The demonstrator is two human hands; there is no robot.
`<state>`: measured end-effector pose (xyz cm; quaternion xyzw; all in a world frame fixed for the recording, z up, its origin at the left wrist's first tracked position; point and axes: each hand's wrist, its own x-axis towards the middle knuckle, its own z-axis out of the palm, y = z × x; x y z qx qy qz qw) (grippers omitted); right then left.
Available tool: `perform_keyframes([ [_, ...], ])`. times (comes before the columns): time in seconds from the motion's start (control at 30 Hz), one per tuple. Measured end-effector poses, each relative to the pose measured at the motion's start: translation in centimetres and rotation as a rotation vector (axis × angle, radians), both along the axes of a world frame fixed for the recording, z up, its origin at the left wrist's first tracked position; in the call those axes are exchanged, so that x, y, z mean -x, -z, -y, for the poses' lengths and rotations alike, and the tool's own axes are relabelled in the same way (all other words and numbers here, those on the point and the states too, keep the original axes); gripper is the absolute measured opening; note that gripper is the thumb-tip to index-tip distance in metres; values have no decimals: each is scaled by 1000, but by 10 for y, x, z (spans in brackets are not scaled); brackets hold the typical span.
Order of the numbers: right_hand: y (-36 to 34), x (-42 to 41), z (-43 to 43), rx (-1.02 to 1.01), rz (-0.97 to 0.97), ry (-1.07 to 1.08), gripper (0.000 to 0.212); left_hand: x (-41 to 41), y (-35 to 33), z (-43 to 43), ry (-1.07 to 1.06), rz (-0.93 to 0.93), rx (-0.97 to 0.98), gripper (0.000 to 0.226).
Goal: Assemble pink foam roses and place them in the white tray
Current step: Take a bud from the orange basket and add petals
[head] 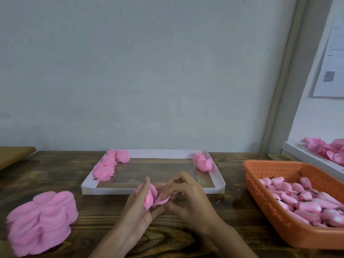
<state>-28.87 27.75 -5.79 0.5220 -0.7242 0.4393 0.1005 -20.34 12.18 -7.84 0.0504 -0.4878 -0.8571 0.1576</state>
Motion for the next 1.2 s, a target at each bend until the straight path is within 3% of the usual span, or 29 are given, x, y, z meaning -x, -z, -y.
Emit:
perform_keyframes([
  [0.33, 2, -6, 6, 57, -206, 25, 19, 4, 6, 0, -84, 52, 23, 54],
  [0.5, 7, -10, 11, 91, -218, 45, 25, 6, 6, 1, -77, 71, -6, 46],
  [0.6, 11, -15, 14, 100, -125, 91, 32, 6, 8, 2, -45, 64, -24, 48],
  [0.77, 11, -22, 14, 109, -79, 118, 12, 6, 4, 0, -80, 62, -46, 40],
  [0.9, 5, -27, 12, 37, -195, 78, 32, 3, 0, -3, -116, 50, -5, 44],
  [1.03, 10, -29, 17, 73, -298, 157, 17, 2, -2, -5, -103, 37, 6, 48],
  [1.2, 16, -29, 19, 104, -271, 263, 6, 2, 0, -4, -59, 16, -86, 47],
])
